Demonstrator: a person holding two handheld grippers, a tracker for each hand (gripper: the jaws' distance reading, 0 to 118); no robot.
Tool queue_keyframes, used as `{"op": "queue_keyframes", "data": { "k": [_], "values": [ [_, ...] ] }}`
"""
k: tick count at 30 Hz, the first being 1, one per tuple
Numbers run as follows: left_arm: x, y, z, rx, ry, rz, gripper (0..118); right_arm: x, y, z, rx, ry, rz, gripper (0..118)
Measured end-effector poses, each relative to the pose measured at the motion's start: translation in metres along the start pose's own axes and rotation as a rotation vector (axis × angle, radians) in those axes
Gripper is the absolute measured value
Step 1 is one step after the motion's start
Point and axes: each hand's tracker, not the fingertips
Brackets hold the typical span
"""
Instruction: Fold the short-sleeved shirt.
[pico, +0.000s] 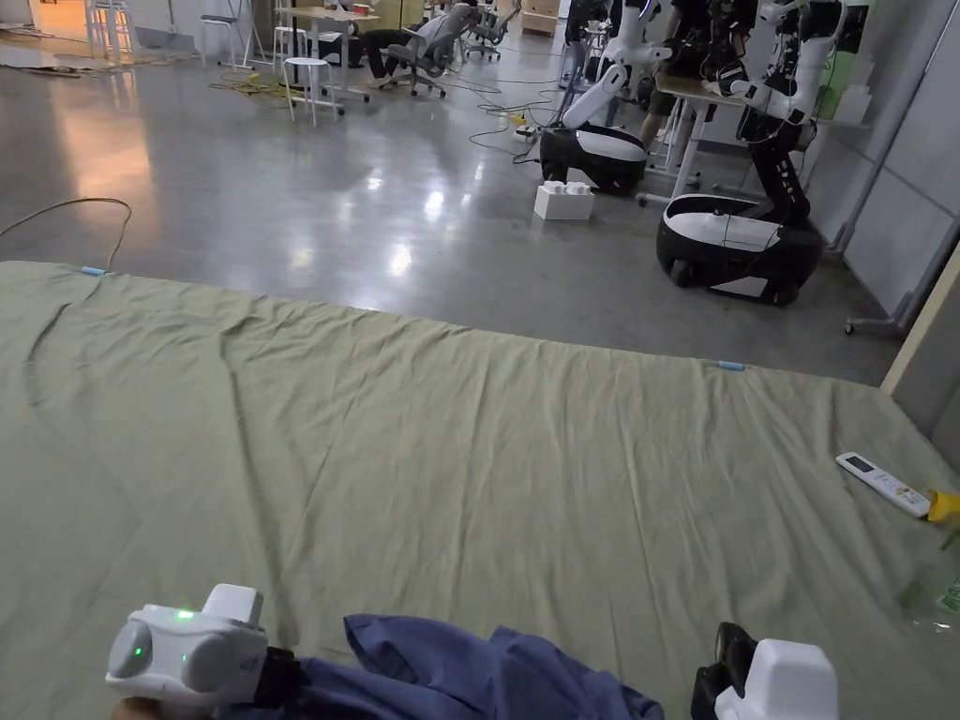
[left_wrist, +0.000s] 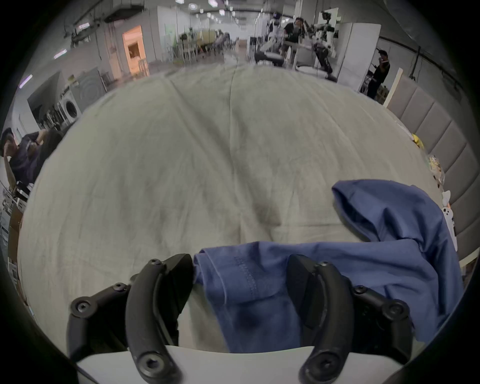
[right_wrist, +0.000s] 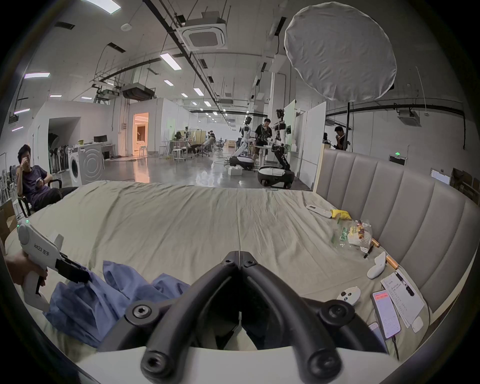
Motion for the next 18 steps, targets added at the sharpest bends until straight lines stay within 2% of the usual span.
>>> {"op": "queue_keyframes", "data": {
  "k": [1, 2, 5, 6, 7, 8, 9, 10, 11, 12, 14, 16, 18],
  "values": [
    [0.004, -0.003, 0.003, 0.032, -0.002, 0.0, 70, 0.002, -0.002, -0.002, -0.007, -0.001, 0.001, 0],
    [0.008, -0.007, 0.004, 0.054, -0.019, -0.017, 54, 0.003, -0.004, -0.005, -0.02, -0.001, 0.0, 0],
    [0.014, -0.016, 0.001, 0.06, -0.044, -0.041, 21, 0.007, -0.008, -0.019, -0.074, 0.019, -0.013, 0],
    [0.012, -0.015, 0.002, 0.057, -0.057, -0.03, 16, 0.008, -0.01, -0.024, -0.097, 0.03, -0.02, 1],
    [0.01, -0.012, 0.004, 0.052, -0.075, 0.0, 12, 0.009, -0.012, -0.029, -0.125, 0.036, -0.035, 2],
    [0.007, -0.011, 0.006, 0.045, -0.091, 0.033, 10, 0.01, -0.017, -0.036, -0.174, 0.033, -0.044, 9],
    [0.004, -0.01, 0.01, 0.051, -0.1, 0.047, 10, 0.01, -0.018, -0.044, -0.196, 0.033, -0.02, 24],
    [0.002, -0.011, 0.015, 0.06, -0.1, 0.038, 9, 0.011, -0.02, -0.052, -0.238, 0.044, -0.022, 49],
    [0.0, -0.009, 0.021, 0.078, -0.103, 0.03, 9, 0.012, -0.025, -0.064, -0.292, 0.064, -0.023, 78],
    [0.0, -0.01, 0.028, 0.098, -0.108, 0.021, 9, 0.012, -0.029, -0.073, -0.348, 0.084, -0.02, 86],
    [-0.005, -0.012, 0.044, 0.13, -0.12, 0.028, 9, 0.011, -0.044, -0.096, -0.406, 0.089, 0.016, 85],
    [-0.013, -0.016, 0.056, 0.165, -0.149, 0.087, 9, 0.006, -0.06, -0.12, -0.519, 0.072, 0.101, 84],
    [-0.018, -0.022, 0.063, 0.168, -0.135, 0.079, 9, 0.0, -0.078, -0.134, -0.576, 0.091, 0.133, 75]
  ]
}}
